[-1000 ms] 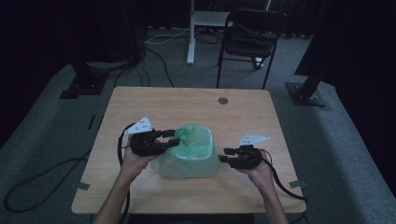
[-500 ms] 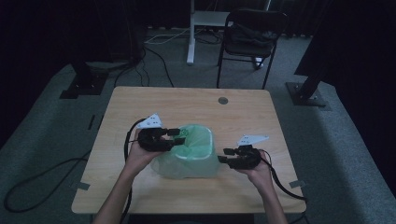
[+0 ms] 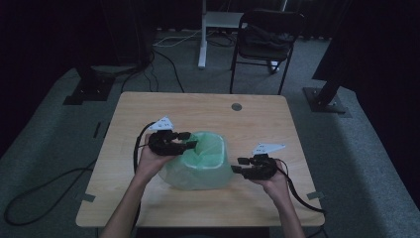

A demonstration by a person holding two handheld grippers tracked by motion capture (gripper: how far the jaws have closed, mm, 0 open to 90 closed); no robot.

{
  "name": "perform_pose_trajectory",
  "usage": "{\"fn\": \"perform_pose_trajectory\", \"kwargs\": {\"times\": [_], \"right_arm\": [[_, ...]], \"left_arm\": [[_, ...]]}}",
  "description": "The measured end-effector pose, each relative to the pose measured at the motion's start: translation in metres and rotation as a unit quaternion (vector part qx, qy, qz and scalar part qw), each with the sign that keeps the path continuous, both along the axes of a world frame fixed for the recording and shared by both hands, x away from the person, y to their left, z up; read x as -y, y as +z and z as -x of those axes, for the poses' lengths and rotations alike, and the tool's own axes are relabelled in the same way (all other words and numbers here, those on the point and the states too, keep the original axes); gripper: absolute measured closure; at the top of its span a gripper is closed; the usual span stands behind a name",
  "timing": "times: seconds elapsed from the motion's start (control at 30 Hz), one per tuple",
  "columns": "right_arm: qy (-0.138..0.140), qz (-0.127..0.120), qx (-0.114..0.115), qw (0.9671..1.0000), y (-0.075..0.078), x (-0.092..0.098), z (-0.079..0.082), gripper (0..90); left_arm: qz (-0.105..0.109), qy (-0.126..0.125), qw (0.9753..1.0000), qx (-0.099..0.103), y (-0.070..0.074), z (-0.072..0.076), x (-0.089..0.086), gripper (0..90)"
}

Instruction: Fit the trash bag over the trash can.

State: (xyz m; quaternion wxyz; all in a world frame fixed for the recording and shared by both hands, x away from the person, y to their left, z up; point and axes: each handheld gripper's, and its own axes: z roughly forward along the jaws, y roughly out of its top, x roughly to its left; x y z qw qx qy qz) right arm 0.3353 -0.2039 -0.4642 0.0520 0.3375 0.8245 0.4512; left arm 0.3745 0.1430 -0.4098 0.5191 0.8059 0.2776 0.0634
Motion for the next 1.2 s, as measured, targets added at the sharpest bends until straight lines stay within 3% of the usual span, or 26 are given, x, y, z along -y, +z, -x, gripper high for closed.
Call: {"fn": "perform_pose_trajectory", "kwargs": {"times": [0.1, 0.17, 0.33, 0.43, 0.53, 0.7, 0.9, 1.2], "right_arm": [[0.0, 0.0, 0.0, 1.0, -0.001, 0.0, 0.0, 51.7], [0.0, 0.0, -0.001, 1.0, -0.001, 0.0, 0.0, 51.5], [-0.001, -0.001, 0.0, 1.0, 0.001, 0.0, 0.001, 51.0], [-0.002, -0.001, 0.0, 1.0, 0.0, 0.001, 0.0, 51.0], [-0.003, 0.0, 0.0, 1.0, 0.0, 0.001, 0.0, 50.9], [-0.003, -0.001, 0.0, 1.0, 0.0, 0.0, 0.001, 50.7], [-0.003, -0.001, 0.0, 1.0, 0.0, 0.0, 0.0, 50.5], [-0.002, -0.002, 0.0, 1.0, -0.001, 0.001, -0.001, 50.3]], "left_arm": [[0.005, -0.035, 0.9994, 0.001, 0.002, 0.003, 0.004, 50.8], [-0.003, -0.049, 0.9988, -0.002, 0.002, 0.003, 0.007, 51.1], [-0.038, 0.0, 0.9993, -0.001, 0.0, -0.001, 0.01, 50.4], [-0.054, 0.003, 0.9985, 0.009, 0.0, 0.002, 0.011, 49.8], [-0.083, -0.013, 0.9962, 0.024, 0.001, 0.01, 0.017, 48.5], [-0.129, -0.042, 0.9895, 0.05, 0.0, 0.024, 0.03, 47.8], [-0.121, -0.085, 0.9881, 0.043, 0.001, 0.029, 0.037, 47.5], [-0.139, -0.093, 0.9852, 0.037, 0.003, 0.025, 0.043, 47.5]]}}
